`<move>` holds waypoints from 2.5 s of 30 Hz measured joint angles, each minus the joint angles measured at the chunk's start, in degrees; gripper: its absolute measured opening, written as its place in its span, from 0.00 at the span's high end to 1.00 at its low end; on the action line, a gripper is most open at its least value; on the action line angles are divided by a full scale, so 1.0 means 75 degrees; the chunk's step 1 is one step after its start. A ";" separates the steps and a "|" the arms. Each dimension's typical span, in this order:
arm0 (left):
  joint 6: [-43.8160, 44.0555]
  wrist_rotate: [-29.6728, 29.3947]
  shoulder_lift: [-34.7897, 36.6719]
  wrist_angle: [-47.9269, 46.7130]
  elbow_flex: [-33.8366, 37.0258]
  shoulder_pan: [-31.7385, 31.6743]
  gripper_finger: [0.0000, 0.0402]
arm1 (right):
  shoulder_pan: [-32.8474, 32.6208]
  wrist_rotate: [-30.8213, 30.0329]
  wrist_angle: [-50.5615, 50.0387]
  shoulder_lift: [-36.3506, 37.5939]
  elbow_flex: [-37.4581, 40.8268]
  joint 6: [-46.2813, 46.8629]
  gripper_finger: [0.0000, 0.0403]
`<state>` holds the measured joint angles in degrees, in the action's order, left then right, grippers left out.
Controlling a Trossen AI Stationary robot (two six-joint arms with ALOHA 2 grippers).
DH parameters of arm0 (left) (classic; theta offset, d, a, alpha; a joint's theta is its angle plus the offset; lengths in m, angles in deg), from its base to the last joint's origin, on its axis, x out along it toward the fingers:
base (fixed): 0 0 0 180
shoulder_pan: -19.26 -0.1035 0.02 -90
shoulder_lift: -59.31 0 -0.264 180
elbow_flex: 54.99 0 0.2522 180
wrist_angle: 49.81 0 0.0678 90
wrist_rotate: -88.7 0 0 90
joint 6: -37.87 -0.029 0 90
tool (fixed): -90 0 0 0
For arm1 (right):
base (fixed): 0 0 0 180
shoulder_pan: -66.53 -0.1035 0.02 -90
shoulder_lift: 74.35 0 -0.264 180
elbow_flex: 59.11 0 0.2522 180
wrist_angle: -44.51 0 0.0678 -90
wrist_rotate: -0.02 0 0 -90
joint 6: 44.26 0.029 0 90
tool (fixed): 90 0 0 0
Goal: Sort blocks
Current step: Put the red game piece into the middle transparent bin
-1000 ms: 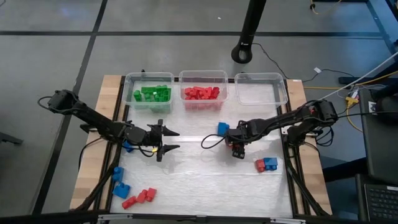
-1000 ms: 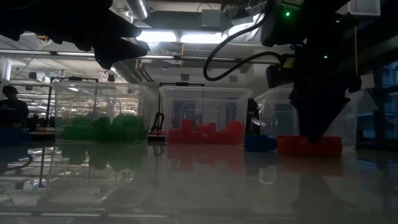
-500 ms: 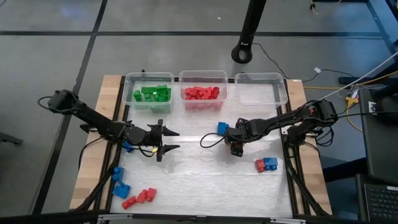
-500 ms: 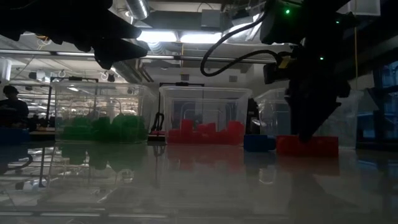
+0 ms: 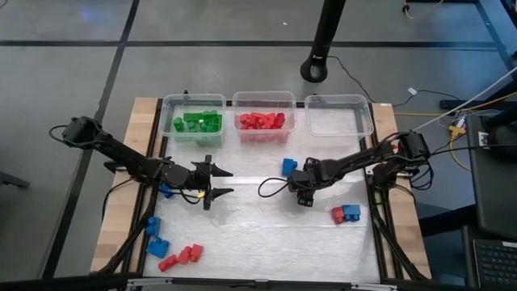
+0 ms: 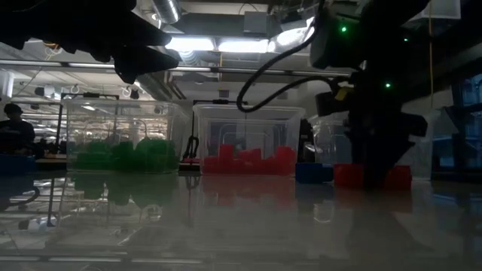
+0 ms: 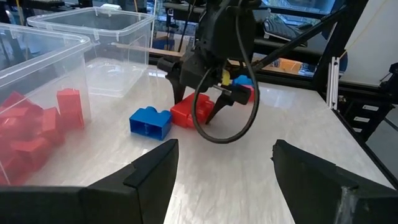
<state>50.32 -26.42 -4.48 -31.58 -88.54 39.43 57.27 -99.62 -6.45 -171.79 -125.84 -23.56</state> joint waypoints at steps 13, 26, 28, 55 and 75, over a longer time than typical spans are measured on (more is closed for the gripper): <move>0.0002 0.0000 0.0000 0.0029 -0.0003 0.0000 0.39 | -0.0012 0.0003 -0.0757 0.0130 -0.0554 -0.1000 0.32; -0.0060 0.0000 0.0000 0.0031 0.0000 0.0000 0.39 | 0.0516 -0.0964 -0.2213 0.0259 -0.3681 -0.3413 0.32; -0.0047 0.0000 0.0000 0.0027 0.0000 0.0000 0.39 | 0.0781 -0.1352 -0.2178 0.0259 -0.4089 -0.3899 0.32; 0.0100 0.0000 0.0000 0.0056 0.0000 0.0000 0.39 | 0.3424 -0.1169 0.0012 -0.0235 -0.4524 -0.6014 0.06; 0.0093 0.0000 0.0000 0.0026 0.0000 0.0000 0.39 | -0.1348 -0.0092 -0.6418 -0.0151 -0.5187 -0.1719 0.06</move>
<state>51.02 -26.42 -4.48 -31.38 -88.54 39.43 47.16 -100.30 -54.58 -172.93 -164.74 -36.45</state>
